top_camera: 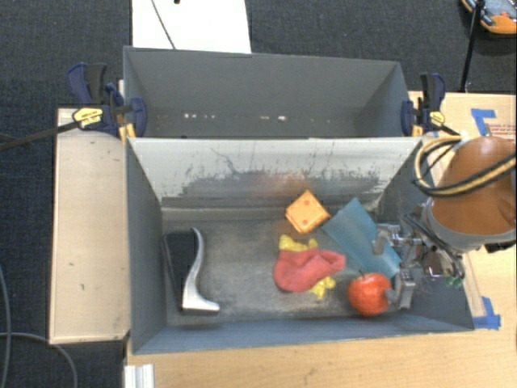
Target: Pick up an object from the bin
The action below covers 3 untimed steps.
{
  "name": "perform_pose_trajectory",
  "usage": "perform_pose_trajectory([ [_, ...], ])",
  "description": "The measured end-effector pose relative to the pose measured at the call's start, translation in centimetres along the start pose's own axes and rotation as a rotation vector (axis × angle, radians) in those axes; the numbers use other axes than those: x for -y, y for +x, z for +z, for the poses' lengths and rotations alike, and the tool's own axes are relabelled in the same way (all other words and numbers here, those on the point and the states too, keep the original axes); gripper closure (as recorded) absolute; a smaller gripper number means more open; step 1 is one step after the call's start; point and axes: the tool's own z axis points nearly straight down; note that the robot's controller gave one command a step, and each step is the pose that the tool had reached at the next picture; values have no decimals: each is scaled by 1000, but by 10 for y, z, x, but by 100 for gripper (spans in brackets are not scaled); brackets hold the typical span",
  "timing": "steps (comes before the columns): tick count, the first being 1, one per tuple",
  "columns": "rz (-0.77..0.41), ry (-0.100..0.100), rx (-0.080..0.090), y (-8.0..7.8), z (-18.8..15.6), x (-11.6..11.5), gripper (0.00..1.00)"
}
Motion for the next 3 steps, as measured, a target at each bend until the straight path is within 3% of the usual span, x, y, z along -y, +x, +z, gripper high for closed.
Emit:
perform_pose_trajectory([
  [1,-6,2,8,-2,-4,0,0],
  [2,-139,5,11,-9,24,-46,0],
  [3,-271,1,9,-3,7,-85,0],
])
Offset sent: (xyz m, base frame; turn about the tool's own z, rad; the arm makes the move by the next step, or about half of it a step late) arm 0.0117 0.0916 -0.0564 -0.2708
